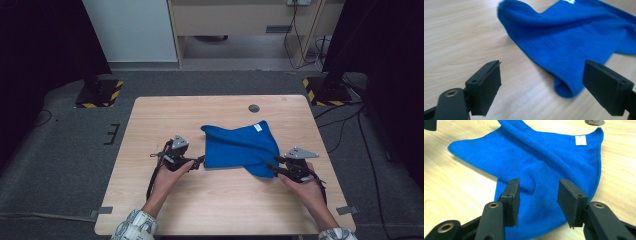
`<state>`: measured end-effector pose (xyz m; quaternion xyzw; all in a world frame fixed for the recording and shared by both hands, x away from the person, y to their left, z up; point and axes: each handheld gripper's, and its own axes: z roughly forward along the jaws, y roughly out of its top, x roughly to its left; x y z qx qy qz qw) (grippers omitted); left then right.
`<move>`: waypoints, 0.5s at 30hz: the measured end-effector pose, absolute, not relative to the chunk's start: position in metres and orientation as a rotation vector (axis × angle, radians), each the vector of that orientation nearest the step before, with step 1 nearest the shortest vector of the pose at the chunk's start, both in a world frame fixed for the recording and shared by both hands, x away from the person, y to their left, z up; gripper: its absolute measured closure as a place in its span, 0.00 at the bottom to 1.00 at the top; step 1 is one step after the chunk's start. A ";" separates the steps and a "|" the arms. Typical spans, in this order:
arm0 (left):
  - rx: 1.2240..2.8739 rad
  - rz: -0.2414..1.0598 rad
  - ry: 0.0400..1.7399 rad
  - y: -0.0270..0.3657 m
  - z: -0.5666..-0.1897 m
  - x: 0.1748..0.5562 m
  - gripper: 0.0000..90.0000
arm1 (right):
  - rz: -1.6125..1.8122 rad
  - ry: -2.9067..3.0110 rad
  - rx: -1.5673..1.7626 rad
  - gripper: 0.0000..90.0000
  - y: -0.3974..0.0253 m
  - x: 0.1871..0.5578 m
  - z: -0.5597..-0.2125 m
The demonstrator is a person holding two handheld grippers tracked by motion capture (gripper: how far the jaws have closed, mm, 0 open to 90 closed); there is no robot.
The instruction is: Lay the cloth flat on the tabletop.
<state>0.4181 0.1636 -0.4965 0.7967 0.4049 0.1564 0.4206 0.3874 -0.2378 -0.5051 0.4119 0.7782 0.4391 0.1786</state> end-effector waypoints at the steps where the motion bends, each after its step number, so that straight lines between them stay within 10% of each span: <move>1: 2.003 0.388 1.006 0.163 -0.497 0.415 0.14 | 1.244 2.204 1.157 0.59 -0.238 0.384 -0.504; 15: 2.017 0.395 0.998 0.164 -0.504 0.405 0.14 | 1.268 2.205 1.138 0.46 -0.235 0.363 -0.500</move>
